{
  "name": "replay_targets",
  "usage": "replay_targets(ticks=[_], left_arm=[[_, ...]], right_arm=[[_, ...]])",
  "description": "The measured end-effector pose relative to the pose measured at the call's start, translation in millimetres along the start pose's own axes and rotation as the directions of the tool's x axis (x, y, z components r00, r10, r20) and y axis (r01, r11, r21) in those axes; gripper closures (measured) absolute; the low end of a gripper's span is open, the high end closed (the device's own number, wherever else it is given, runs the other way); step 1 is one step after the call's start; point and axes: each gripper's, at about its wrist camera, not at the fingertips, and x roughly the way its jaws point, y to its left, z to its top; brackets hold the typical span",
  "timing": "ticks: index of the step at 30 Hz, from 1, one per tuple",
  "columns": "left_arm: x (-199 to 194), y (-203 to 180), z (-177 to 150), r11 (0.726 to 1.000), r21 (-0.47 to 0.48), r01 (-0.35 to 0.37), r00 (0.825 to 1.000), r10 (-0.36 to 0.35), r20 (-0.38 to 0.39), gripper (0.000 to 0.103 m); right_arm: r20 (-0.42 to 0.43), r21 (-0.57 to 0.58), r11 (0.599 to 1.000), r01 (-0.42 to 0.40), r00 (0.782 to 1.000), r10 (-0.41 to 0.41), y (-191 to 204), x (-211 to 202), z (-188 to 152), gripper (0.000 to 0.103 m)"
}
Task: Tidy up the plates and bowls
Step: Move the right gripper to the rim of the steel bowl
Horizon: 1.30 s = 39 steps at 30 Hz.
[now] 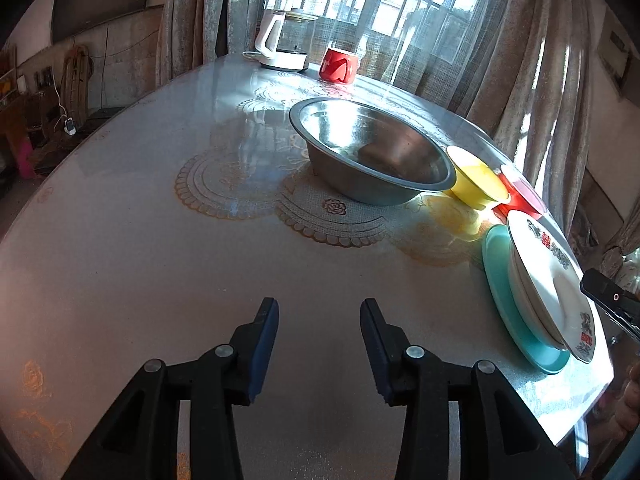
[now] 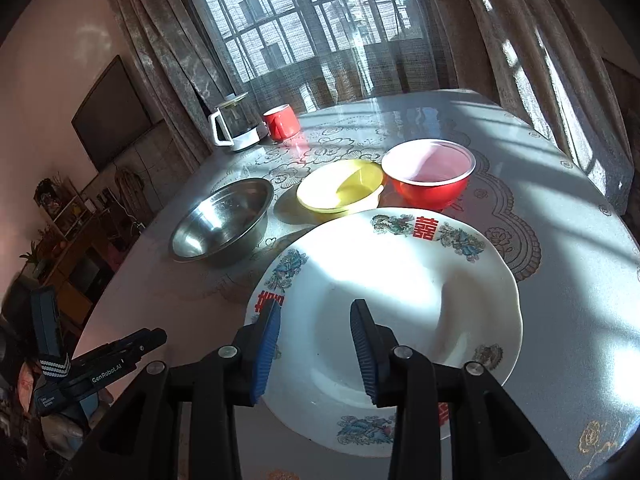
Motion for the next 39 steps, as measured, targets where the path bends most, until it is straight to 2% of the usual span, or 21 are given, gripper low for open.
replay_targets(ticks=[8, 10, 12, 15, 24, 30, 39], left_arm=[[1.0, 22.7, 6.3, 0.998, -0.039, -0.052, 0.999, 0.051, -0.014, 0.059], [0.1, 26.3, 9.2, 0.998, -0.045, -0.039, 0.999, 0.039, -0.006, 0.058], [-0.6, 29.2, 13.3, 0.997, -0.046, -0.056, 0.998, 0.056, 0.011, 0.054], [-2.2, 32.3, 20.4, 0.996, -0.045, -0.076, 0.996, 0.078, 0.049, 0.053], [2.3, 43.2, 44.1, 0.993, -0.115, 0.007, 0.999, -0.002, 0.047, 0.054], [5.4, 38.2, 54.4, 0.992, -0.11, 0.065, 0.997, -0.061, 0.039, 0.053], [9.7, 26.3, 78.6, 0.993, -0.071, 0.092, 0.994, -0.088, 0.059, 0.053]], right_arm=[[-0.056, -0.042, 0.994, -0.096, 0.994, 0.094, 30.8, 24.6, 10.6, 0.066], [-0.071, -0.034, 0.992, -0.12, 0.991, 0.117, 35.6, 32.0, 16.0, 0.066], [-0.087, -0.017, 0.989, -0.145, 0.986, 0.143, 38.6, 40.1, 21.6, 0.066], [-0.101, -0.001, 0.987, -0.16, 0.982, 0.159, 43.5, 51.5, 28.3, 0.066], [-0.135, 0.012, 0.986, -0.165, 0.977, 0.165, 48.9, 73.4, 38.8, 0.063], [-0.15, 0.01, 0.988, -0.156, 0.976, 0.156, 51.6, 85.5, 44.8, 0.063], [-0.174, 0.036, 0.989, -0.145, 0.973, 0.149, 48.6, 105.2, 53.9, 0.063]])
